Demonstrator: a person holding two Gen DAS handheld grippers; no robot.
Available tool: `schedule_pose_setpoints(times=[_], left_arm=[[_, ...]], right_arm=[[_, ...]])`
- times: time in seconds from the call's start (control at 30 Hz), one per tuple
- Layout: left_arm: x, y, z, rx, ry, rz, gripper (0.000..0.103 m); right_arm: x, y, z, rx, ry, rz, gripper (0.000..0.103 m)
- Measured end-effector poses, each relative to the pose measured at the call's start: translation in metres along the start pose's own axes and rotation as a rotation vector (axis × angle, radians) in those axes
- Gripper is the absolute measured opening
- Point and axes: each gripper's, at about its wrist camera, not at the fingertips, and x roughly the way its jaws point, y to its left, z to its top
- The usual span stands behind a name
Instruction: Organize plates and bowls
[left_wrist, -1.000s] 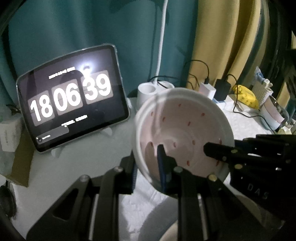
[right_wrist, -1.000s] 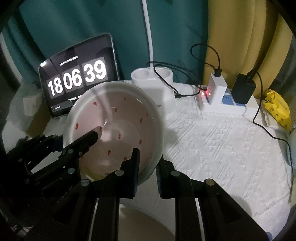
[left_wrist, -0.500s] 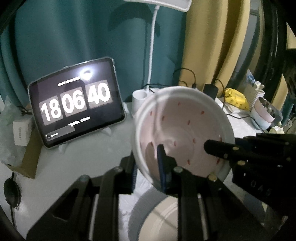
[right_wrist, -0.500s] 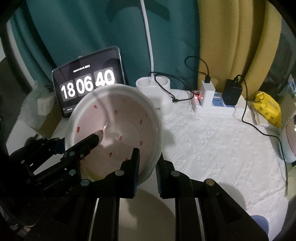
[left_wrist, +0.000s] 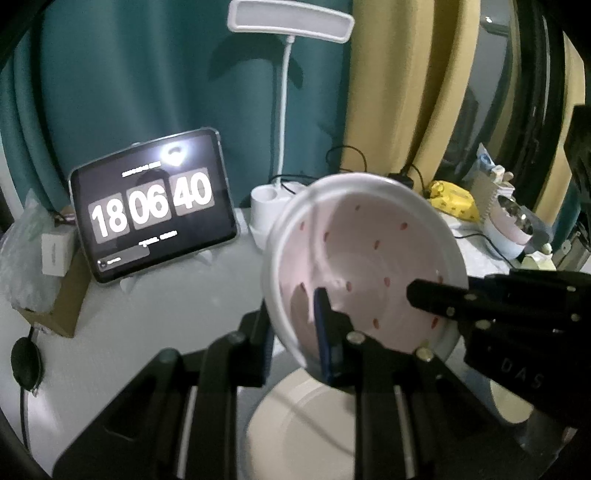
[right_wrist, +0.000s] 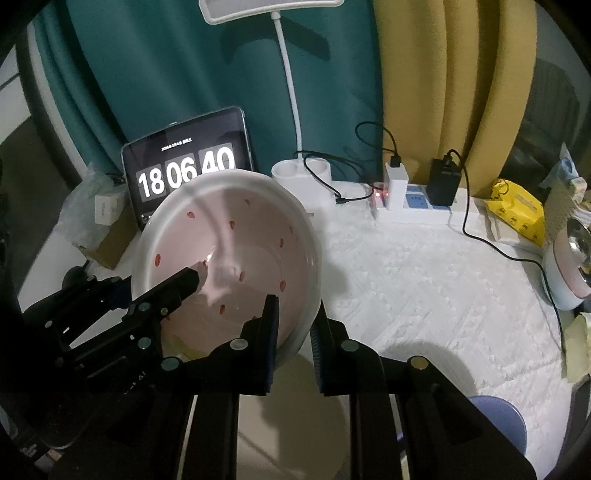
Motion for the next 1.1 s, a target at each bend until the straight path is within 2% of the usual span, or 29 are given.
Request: schedule_pose_setpoints(times=[1.1], left_arm=[[-0.037,-0.095,-0.027,0.046,0.009,-0.062,0.020]], right_arm=[[-0.076,-0.068,-0.058,0.066,-0.062,0.003,0.017]])
